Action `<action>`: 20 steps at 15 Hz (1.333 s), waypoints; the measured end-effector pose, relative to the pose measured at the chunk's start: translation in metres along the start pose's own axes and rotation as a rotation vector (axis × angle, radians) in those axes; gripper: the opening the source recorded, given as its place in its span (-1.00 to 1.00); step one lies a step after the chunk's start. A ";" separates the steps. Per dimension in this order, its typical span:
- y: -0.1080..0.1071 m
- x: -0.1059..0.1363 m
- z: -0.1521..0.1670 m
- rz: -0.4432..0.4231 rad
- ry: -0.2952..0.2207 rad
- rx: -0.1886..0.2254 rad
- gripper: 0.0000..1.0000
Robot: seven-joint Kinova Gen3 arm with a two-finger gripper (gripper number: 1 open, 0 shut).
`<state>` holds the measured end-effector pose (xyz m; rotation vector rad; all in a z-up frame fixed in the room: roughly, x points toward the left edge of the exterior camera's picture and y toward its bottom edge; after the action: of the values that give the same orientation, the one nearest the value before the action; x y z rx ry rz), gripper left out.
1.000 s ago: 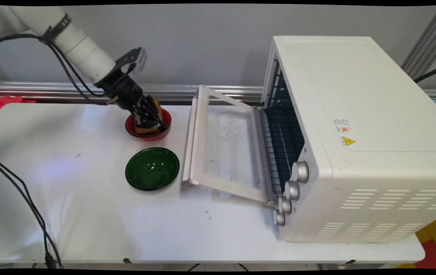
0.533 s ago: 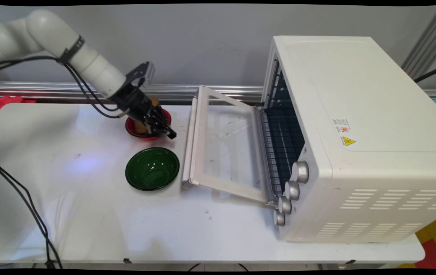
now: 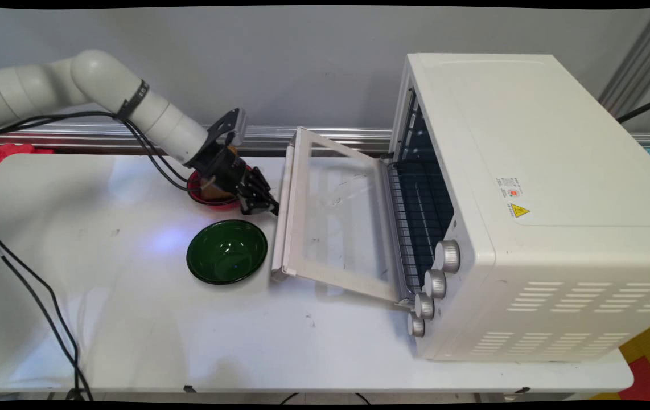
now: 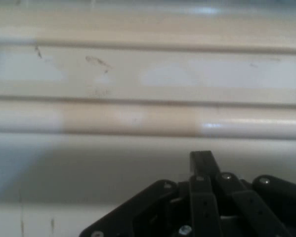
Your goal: Close the oven
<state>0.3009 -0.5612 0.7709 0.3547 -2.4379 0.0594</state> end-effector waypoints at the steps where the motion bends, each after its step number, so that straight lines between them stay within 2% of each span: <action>1: 0.000 0.001 0.003 -0.002 0.015 0.001 -1.00; 5: 0.000 0.010 0.007 -0.009 0.079 0.003 -1.00; 9: 0.001 0.024 0.002 -0.004 0.120 0.001 -1.00; 20: -0.001 0.097 -0.007 0.028 0.192 -0.005 -1.00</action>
<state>0.2337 -0.5845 0.8367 0.2985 -2.2525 0.0950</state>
